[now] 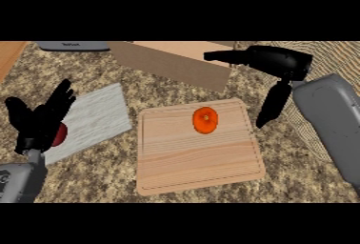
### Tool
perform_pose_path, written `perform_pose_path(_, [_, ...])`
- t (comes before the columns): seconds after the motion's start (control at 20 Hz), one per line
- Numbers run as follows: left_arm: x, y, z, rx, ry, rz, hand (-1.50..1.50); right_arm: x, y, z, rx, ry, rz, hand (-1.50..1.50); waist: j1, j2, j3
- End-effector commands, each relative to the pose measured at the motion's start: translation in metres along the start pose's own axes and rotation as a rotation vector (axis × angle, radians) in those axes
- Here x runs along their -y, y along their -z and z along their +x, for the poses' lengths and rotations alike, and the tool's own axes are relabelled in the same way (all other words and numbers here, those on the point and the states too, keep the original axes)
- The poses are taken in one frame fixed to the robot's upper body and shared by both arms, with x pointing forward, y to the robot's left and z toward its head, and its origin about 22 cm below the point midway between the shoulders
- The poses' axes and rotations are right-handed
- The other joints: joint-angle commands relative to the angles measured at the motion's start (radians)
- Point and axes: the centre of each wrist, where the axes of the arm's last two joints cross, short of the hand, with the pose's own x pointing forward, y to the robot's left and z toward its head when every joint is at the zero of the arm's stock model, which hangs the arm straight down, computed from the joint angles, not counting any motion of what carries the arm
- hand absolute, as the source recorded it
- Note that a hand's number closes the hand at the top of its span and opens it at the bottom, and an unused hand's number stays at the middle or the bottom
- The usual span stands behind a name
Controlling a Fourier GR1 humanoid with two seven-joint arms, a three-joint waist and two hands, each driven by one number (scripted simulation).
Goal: Pick the squash from the cutting board and place it in the basket
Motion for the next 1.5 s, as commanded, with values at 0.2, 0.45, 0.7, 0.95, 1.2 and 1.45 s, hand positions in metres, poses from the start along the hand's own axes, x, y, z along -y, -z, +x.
perform_pose_path(0.2, [-0.009, -0.002, 0.001, -0.009, -0.007, -0.001, 0.0, -0.067, 0.031, -0.022, 0.049, 0.101, -0.082, -1.5, -0.002, -0.002, 0.0])
perform_pose_path(0.45, [-0.003, -0.004, -0.001, 0.004, 0.005, 0.003, 0.0, -0.102, 0.057, -0.035, 0.019, 0.075, -0.043, -1.5, 0.004, -0.001, 0.0])
perform_pose_path(0.7, [-0.001, 0.007, 0.01, 0.016, 0.002, 0.002, 0.0, -0.087, 0.074, -0.032, -0.051, 0.034, 0.047, -1.5, 0.001, 0.0, 0.0])
perform_pose_path(0.95, [0.01, 0.008, -0.007, -0.005, 0.016, -0.019, 0.0, -0.118, 0.087, -0.05, -0.074, -0.006, 0.071, -1.5, 0.004, 0.003, 0.0])
perform_pose_path(1.2, [-0.003, -0.002, -0.005, 0.007, -0.016, -0.003, 0.0, -0.112, 0.043, -0.084, -0.044, -0.009, 0.059, -1.5, 0.001, 0.001, 0.0])
perform_pose_path(1.45, [-0.003, -0.004, 0.01, -0.004, 0.002, 0.004, 0.0, -0.092, 0.062, -0.073, -0.023, 0.036, 0.1, -1.5, 0.005, 0.0, 0.0])
